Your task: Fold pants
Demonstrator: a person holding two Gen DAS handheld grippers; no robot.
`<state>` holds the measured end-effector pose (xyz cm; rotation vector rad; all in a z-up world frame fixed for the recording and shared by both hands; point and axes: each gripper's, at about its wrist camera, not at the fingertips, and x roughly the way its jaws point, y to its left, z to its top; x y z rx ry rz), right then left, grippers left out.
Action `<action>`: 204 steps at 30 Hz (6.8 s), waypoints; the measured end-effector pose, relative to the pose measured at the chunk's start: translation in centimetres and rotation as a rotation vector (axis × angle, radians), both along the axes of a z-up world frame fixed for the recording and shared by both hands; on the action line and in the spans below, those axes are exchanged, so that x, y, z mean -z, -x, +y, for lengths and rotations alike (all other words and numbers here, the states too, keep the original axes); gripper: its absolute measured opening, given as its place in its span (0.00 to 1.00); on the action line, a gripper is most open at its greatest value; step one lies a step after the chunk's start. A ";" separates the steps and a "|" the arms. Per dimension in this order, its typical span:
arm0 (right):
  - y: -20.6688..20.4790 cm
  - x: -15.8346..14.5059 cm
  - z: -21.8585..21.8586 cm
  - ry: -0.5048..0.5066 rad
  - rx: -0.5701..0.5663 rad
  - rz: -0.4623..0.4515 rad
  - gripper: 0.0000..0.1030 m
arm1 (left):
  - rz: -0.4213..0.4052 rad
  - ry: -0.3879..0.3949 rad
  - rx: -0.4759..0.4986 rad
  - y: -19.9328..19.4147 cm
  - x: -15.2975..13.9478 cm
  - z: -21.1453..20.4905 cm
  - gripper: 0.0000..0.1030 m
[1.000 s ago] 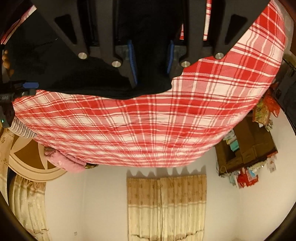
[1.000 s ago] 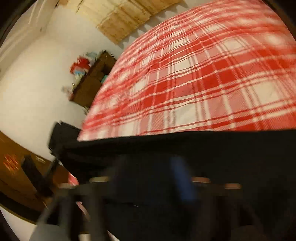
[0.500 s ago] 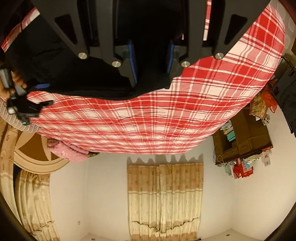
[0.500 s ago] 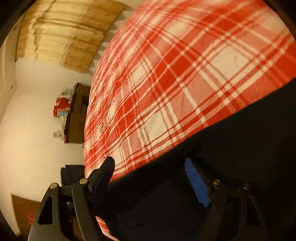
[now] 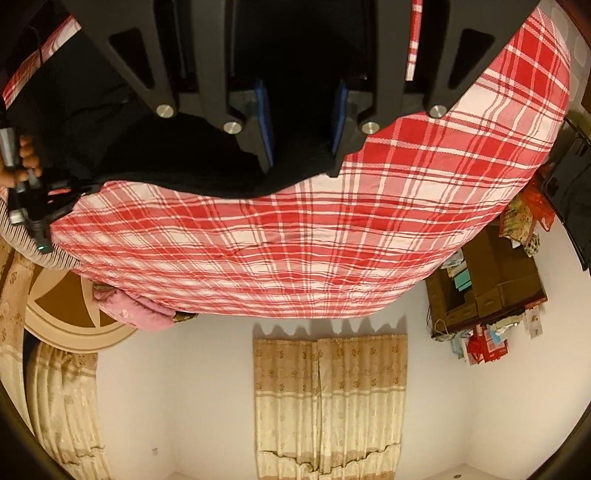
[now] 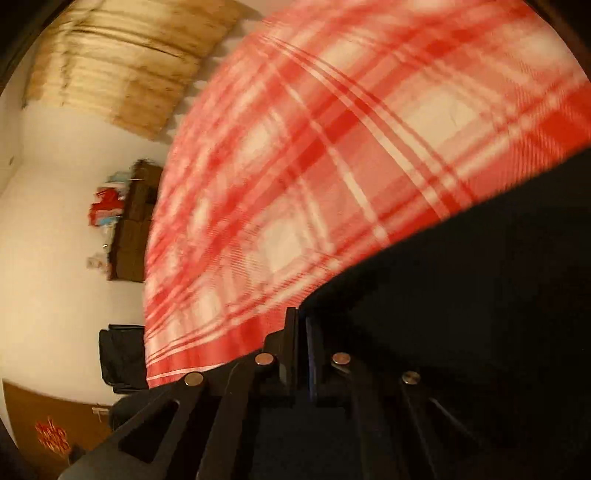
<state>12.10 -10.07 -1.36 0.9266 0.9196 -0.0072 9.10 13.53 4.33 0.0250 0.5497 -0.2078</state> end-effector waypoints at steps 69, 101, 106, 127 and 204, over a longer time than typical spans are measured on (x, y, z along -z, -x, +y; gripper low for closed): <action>23.7 3.6 9.7 0.237 -0.229 -0.174 0.04 | 0.156 -0.058 -0.058 8.6 7.5 0.0 0.60; 4.7 2.3 20.6 0.218 -0.922 -0.224 0.84 | 0.193 -0.145 -0.097 8.6 11.0 -1.5 0.80; 5.5 3.8 21.8 0.143 -1.002 -0.126 0.84 | 0.204 -0.121 -0.095 8.4 11.0 -1.5 0.84; 4.7 2.8 23.1 -0.066 -1.056 -0.169 0.85 | 0.214 -0.098 -0.088 8.2 11.0 -1.5 0.90; 12.6 -6.0 -4.2 0.471 0.039 -0.304 0.74 | 0.255 -0.191 -0.067 7.5 11.5 -2.7 1.00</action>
